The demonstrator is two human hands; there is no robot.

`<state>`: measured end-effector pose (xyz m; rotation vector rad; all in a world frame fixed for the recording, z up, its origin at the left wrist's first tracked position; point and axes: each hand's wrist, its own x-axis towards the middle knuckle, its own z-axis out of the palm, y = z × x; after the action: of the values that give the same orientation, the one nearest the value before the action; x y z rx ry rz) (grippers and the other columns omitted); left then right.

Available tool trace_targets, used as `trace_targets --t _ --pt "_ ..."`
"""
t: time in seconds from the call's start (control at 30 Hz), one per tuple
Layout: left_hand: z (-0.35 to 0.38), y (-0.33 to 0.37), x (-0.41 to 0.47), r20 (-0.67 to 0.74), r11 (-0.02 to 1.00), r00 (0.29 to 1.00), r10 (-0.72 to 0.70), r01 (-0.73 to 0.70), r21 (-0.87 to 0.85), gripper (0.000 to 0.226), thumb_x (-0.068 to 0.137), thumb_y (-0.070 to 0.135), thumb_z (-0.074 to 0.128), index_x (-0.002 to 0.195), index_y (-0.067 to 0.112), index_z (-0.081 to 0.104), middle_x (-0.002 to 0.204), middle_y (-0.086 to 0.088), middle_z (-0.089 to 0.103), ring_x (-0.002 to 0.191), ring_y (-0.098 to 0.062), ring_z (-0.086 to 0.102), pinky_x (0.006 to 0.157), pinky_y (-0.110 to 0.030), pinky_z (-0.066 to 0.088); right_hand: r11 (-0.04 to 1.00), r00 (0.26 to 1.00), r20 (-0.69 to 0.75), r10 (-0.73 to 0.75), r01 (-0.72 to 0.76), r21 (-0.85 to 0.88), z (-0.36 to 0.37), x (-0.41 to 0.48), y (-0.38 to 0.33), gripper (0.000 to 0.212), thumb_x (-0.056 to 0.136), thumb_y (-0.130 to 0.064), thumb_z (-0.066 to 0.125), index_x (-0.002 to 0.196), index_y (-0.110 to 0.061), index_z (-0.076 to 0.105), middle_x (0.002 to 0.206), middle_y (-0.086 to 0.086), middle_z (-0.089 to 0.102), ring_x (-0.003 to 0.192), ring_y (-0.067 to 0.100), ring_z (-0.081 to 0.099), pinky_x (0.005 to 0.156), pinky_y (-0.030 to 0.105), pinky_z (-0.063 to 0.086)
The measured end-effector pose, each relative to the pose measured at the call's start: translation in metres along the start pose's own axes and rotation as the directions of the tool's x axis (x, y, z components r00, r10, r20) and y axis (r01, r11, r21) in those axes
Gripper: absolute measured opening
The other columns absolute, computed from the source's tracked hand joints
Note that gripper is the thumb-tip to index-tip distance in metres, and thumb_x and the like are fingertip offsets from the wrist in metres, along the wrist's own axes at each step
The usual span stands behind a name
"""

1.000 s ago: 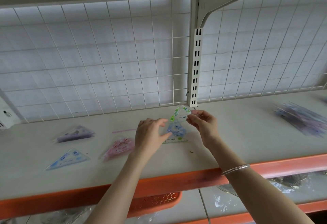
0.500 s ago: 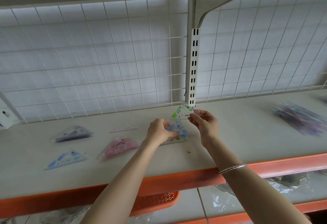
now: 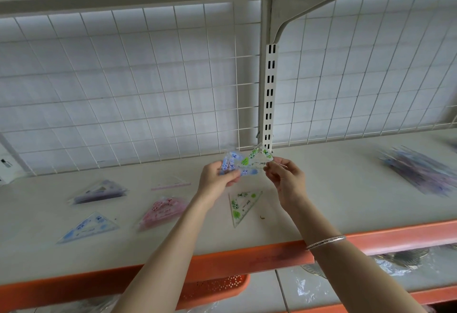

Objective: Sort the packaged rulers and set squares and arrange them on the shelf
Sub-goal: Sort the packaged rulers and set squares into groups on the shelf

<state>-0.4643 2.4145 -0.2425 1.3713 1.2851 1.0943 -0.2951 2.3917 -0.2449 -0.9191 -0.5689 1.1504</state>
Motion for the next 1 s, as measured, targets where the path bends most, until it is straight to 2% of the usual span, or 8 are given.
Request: trace_targets --t 0.13,0.33,0.5,0.6,0.67,0.73,0.83,1.0 --pt "0.004 -0.004 -0.006 -0.085 0.976 0.995 0.051 -0.068 -0.205 0.011 0.081 -0.005 0.069 0.087 0.004 0.065 0.077 -0.011 0.069 0.07 -0.02 0.066 0.068 -0.024 0.058 0.998 0.999 0.029 0.038 -0.039 0.052 0.0 -0.001 -0.002 0.013 0.087 0.008 0.057 0.085 -0.005 0.058 0.068 0.007 0.066 0.059 0.014 0.065 0.064 0.023 0.057" --pt "0.008 -0.009 -0.014 -0.146 0.944 0.976 0.163 -0.197 -0.263 0.014 0.086 -0.006 0.062 0.09 0.008 0.063 0.089 -0.006 0.07 0.079 -0.011 0.069 0.074 -0.022 0.055 0.994 0.992 0.096 0.077 -0.084 0.065 0.002 -0.003 -0.001 0.014 0.09 0.006 0.053 0.086 -0.008 0.056 0.079 0.012 0.064 0.061 0.018 0.066 0.063 0.027 0.057" --pt "0.006 -0.006 -0.016 -0.044 0.939 0.994 0.1 -0.109 -0.327 0.001 0.093 0.004 0.056 0.092 0.003 0.056 0.1 -0.01 0.069 0.086 -0.02 0.071 0.076 -0.027 0.057 0.995 0.982 0.163 0.097 -0.094 -0.025 0.003 -0.004 -0.001 0.018 0.089 0.006 0.053 0.084 -0.01 0.057 0.076 0.011 0.059 0.057 0.014 0.063 0.06 0.026 0.055" --pt "0.007 -0.009 -0.013 -0.015 0.941 0.998 0.057 -0.059 -0.334 0.01 0.097 0.009 0.05 0.089 0.003 0.055 0.099 -0.012 0.065 0.091 -0.027 0.068 0.077 -0.03 0.059 0.994 0.976 0.197 0.09 -0.076 -0.078 0.004 -0.006 -0.001 0.016 0.088 0.005 0.056 0.083 -0.01 0.056 0.078 0.007 0.059 0.065 0.013 0.061 0.062 0.026 0.054" --pt "0.007 -0.011 -0.014 0.001 0.962 0.997 0.077 -0.074 -0.263 0.017 0.096 0.012 0.054 0.096 -0.005 0.056 0.1 -0.018 0.065 0.094 -0.033 0.066 0.08 -0.034 0.058 0.992 0.975 0.203 0.085 -0.065 -0.104 0.004 -0.006 -0.001 0.016 0.087 0.005 0.056 0.082 -0.01 0.055 0.082 0.007 0.06 0.072 0.015 0.06 0.062 0.027 0.053" --pt "0.007 -0.015 -0.014 0.013 0.973 0.995 0.097 -0.092 -0.212 0.026 0.093 0.012 0.06 0.097 -0.013 0.053 0.095 -0.022 0.064 0.089 -0.032 0.066 0.081 -0.034 0.058 0.991 0.976 0.198 0.085 -0.063 -0.114 0.003 -0.006 -0.001 0.017 0.087 0.006 0.056 0.082 -0.011 0.055 0.083 0.006 0.062 0.073 0.016 0.062 0.065 0.026 0.054" --pt "0.006 -0.014 -0.015 -0.03 0.974 0.996 0.089 -0.094 -0.205 0.02 0.087 0.0 0.064 0.092 -0.016 0.054 0.086 -0.019 0.066 0.075 -0.024 0.068 0.073 -0.028 0.058 0.989 0.984 0.167 0.061 -0.037 -0.143 0.002 -0.004 -0.001 0.018 0.083 0.007 0.061 0.082 -0.011 0.056 0.082 0.01 0.065 0.073 0.02 0.06 0.066 0.022 0.051" --pt "0.004 -0.01 -0.018 -0.035 0.965 0.994 0.106 -0.112 -0.237 0.013 0.08 -0.005 0.07 0.083 0.0 0.059 0.077 -0.011 0.069 0.07 -0.019 0.067 0.068 -0.023 0.056 0.996 0.986 0.165 0.029 -0.015 -0.085 0.0 -0.001 0.002 0.016 0.085 0.009 0.056 0.084 -0.007 0.056 0.073 0.012 0.068 0.072 0.021 0.059 0.069 0.022 0.051"
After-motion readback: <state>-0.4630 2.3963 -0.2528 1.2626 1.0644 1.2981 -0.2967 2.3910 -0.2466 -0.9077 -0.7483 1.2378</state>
